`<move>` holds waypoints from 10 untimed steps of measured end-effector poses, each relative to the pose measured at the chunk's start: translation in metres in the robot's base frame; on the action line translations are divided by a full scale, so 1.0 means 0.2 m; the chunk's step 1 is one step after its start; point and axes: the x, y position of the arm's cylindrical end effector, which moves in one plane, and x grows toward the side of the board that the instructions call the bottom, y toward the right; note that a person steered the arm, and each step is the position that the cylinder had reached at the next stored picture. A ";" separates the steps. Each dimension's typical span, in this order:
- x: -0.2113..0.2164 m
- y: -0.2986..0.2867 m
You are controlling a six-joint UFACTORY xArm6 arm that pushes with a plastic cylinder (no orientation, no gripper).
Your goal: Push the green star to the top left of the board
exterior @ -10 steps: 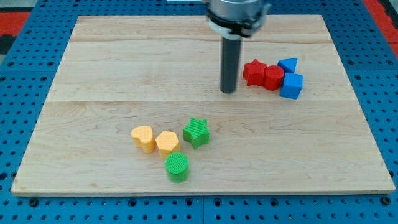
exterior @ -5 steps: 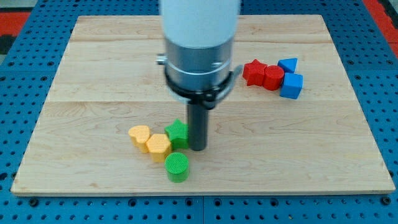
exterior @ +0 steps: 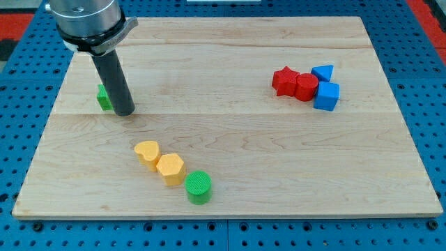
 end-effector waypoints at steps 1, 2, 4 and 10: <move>-0.10 -0.17; -0.32 -0.27; -0.49 -0.30; -0.59 -0.19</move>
